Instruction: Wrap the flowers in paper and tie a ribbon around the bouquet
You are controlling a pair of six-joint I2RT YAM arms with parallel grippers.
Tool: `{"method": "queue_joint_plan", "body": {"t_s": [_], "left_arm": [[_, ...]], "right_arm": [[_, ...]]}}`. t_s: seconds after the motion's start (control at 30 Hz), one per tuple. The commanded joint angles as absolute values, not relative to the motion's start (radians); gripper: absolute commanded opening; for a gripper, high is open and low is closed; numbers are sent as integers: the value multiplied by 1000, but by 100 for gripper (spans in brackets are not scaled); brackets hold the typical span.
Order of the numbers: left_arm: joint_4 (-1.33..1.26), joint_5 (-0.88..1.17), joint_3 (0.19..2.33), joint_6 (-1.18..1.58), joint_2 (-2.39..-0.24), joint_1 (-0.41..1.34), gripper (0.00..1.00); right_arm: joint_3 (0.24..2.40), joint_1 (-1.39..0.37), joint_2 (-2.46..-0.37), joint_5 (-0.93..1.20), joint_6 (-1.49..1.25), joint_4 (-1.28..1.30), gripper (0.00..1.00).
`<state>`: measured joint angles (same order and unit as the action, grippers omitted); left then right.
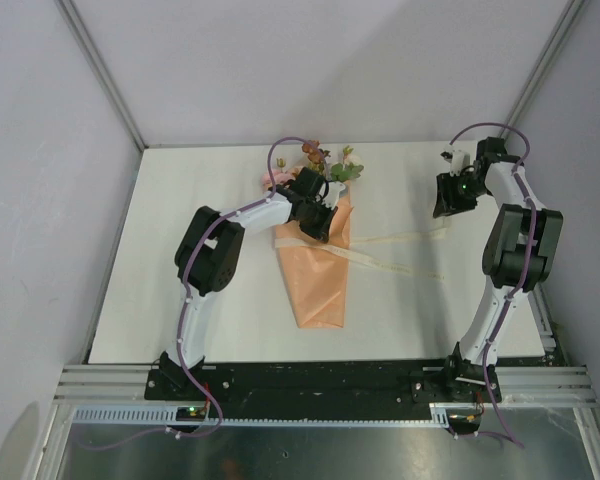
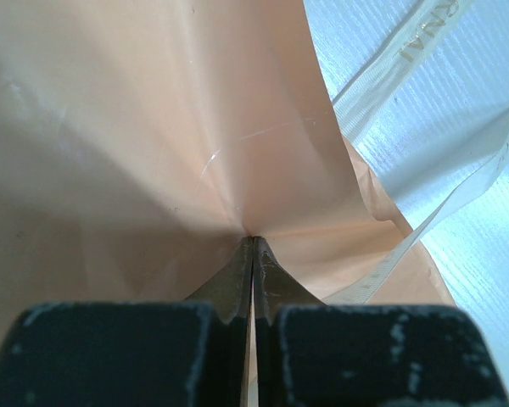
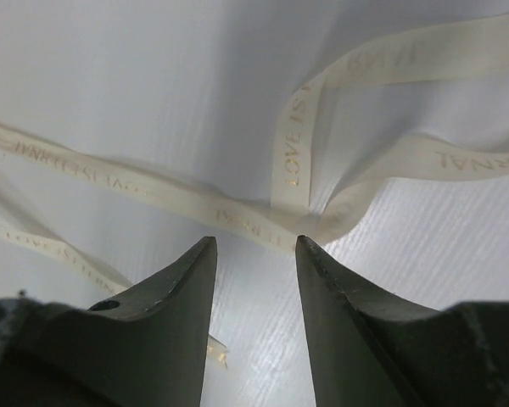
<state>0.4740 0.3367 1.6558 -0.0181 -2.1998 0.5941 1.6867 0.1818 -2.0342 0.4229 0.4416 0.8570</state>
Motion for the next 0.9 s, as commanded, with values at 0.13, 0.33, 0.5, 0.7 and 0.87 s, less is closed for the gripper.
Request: {"method": "queue_joint_plan", "body": {"t_s": [0.13,0.33,0.5,0.7,0.87], "left_arm": [[506,329,1661,-31,-2218,599,0],[508,329,1661,-28,-2215,600,0],[506,330,1668,-26,-2217,599,0],[507,326,1669,-29,-2215,600,0],[508,337,1666,-24,-2214,599,0]], "right_arm": [[1746,156,-2128,391,327,765,49],[1766,126,-2206,299,339,717,49],[1803,102,-2243,243,359,727,44],[1903,91,-2246,373,365,858,3],[1905,101,-2089,797,198,871,0]]}}
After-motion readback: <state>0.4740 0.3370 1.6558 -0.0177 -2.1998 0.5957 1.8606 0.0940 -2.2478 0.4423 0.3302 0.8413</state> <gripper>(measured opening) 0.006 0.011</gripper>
